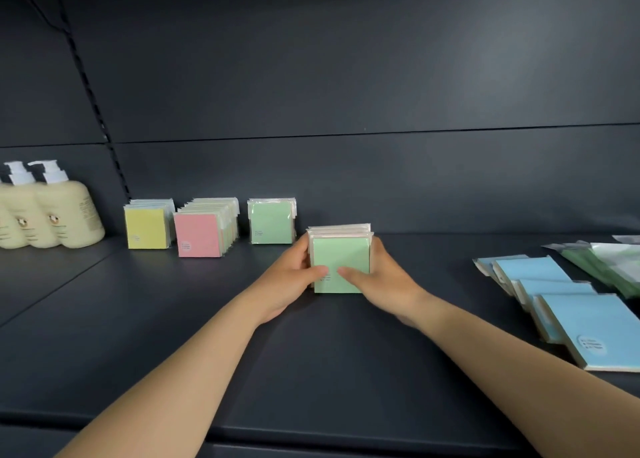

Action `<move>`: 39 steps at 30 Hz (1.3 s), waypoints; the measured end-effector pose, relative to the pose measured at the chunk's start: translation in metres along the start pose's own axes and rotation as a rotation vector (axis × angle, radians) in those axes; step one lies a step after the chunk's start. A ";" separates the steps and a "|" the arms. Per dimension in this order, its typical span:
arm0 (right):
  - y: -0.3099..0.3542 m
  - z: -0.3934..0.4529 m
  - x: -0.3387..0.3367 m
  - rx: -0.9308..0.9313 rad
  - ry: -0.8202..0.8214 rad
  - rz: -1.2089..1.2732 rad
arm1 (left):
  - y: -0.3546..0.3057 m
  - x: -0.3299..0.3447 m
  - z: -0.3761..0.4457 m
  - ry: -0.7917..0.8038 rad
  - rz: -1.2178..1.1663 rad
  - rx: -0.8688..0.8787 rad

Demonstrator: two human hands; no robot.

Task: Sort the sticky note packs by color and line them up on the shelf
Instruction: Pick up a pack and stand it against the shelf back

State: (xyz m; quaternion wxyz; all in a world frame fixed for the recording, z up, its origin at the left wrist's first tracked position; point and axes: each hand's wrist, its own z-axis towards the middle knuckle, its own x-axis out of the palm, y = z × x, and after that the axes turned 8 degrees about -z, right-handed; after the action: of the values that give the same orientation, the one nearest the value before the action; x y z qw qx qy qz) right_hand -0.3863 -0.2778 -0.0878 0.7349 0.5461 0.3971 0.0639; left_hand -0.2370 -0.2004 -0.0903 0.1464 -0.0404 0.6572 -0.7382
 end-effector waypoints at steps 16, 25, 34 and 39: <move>0.042 0.078 0.094 -0.021 -0.304 -0.005 | 0.014 -0.051 0.032 -0.575 0.143 0.051; 0.043 0.118 0.115 0.008 -0.341 -0.060 | 0.026 -0.072 0.064 -0.693 0.156 0.103; 0.043 0.111 0.103 0.031 -0.260 -0.050 | 0.017 -0.072 0.055 -0.673 0.248 0.120; 0.043 0.075 0.023 -0.126 -0.268 -0.581 | -0.019 -0.068 0.038 -0.465 0.735 0.220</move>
State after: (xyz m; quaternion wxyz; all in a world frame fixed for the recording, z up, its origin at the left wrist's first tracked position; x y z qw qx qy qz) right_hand -0.3073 -0.3051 -0.0566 0.8004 0.3671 0.4313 -0.1965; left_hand -0.1660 -0.2169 -0.0573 0.5461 0.0469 0.4951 -0.6741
